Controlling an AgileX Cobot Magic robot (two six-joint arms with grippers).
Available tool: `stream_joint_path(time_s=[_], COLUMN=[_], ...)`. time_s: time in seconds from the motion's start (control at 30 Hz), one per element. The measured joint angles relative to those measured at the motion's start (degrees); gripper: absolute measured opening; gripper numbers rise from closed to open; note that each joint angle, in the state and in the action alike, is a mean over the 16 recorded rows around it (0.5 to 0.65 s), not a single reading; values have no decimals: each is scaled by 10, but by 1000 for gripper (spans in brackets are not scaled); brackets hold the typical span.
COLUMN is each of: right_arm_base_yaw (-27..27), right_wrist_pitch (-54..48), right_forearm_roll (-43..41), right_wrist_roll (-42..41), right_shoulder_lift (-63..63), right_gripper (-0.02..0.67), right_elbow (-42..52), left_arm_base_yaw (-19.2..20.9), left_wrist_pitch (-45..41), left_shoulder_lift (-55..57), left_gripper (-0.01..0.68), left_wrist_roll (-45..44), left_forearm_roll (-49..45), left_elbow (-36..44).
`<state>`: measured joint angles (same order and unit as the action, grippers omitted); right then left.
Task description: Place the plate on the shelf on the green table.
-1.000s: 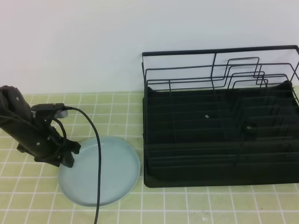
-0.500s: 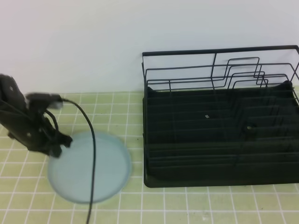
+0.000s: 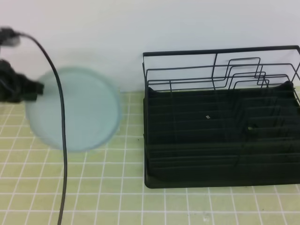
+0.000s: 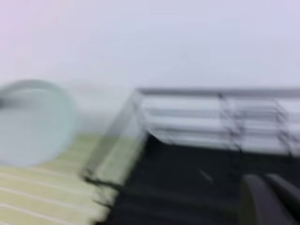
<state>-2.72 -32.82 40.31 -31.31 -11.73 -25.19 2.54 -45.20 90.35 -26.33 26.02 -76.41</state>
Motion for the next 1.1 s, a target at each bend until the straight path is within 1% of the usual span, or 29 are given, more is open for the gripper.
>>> stream_joint_path(time_s=[0.13,0.23,0.37,0.5,0.67,0.8,0.87,0.97,1.1], right_arm_base_yaw=[0,0,0,0,0,0,0,0,0], right_wrist_pitch=[0,-6,-14,-22,-31,-24,-20,-12,-2], right_forearm_roll=[134,222,326,400,456,482,487,495,509], right_wrist_roll=[-50,-90,-123,-150,-175,-189,-194,-196,-199], right_shoulder_lift=[-1,-6,-17,-32,-56,-77,-88,-104,-125], right_gripper=[10,43,135,261,416,500,521,531,505], right_elbow=[-31,-51,-71,-82,-87,-89,-90,-90,-90], left_arm_base_yaw=[-7,-25,-70,-139,-244,-324,-359,-402,-444], left_wrist_pitch=[-4,-3,9,38,103,164,191,225,255], left_shoulder_lift=[-53,-86,-120,-141,-151,-153,-152,-151,-150], left_gripper=[3,3,3,3,3,3,3,3,3], left_wrist_roll=[-57,-108,-177,-226,-260,-277,-284,-298,-317], left_forearm_roll=[117,217,340,418,454,456,455,455,455], left_elbow=[0,0,0,0,0,1,1,1,1])
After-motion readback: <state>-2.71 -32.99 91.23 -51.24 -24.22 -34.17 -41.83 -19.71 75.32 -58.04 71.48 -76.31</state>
